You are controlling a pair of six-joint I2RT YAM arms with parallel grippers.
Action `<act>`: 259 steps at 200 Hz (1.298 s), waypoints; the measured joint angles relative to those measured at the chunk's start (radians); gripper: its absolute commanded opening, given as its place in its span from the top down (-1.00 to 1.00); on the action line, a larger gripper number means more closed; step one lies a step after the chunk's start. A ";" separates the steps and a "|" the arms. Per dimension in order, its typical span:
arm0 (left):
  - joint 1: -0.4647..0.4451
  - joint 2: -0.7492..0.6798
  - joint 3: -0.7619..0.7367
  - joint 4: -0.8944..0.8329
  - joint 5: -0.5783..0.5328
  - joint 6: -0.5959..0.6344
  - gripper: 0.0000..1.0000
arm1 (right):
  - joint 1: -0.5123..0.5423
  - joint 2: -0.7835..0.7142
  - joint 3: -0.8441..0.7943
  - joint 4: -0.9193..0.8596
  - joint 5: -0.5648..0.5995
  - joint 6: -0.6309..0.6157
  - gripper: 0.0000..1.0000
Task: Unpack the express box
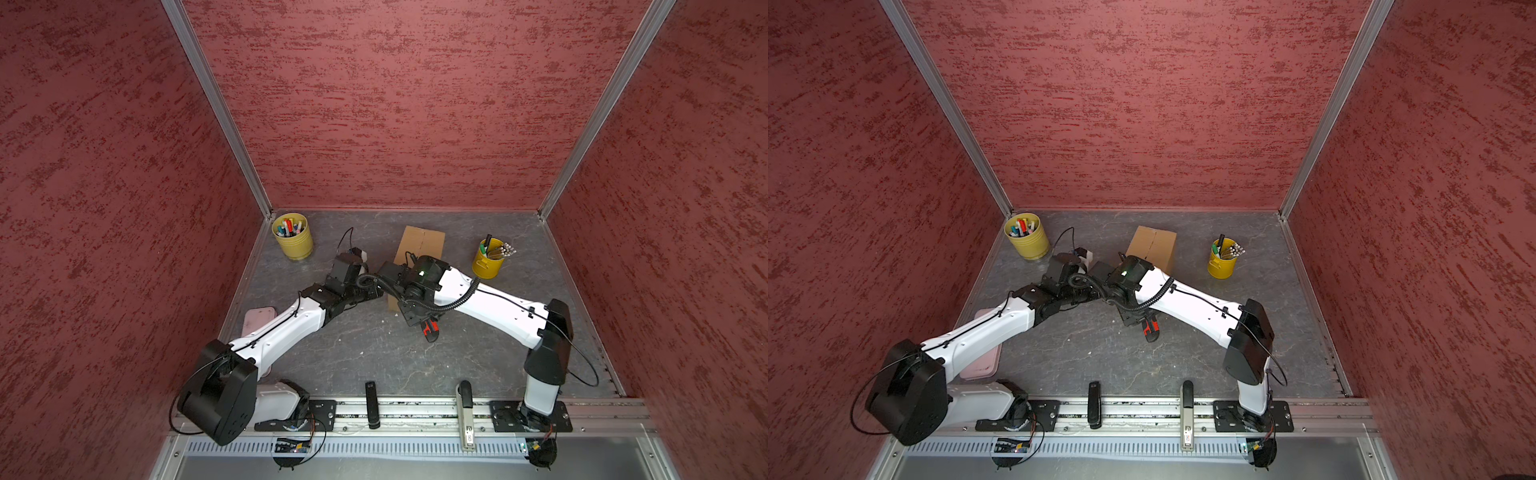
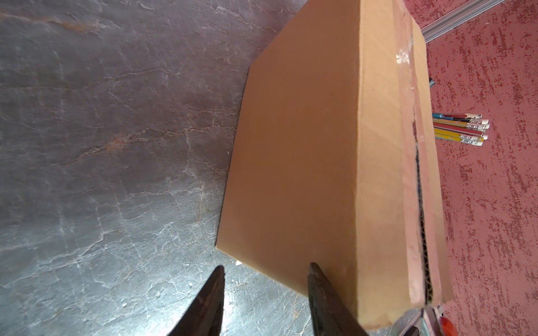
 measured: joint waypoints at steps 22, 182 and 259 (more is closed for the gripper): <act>0.000 0.001 0.000 0.007 -0.002 -0.004 0.05 | 0.001 0.000 0.000 0.000 0.000 -0.002 1.00; 0.011 0.018 0.030 0.089 0.031 -0.017 0.02 | 0.057 -0.011 -0.027 0.052 -0.035 -0.050 1.00; 0.139 -0.060 0.030 -0.032 0.011 0.021 -0.04 | 0.059 -0.275 -0.208 0.112 -0.030 0.019 1.00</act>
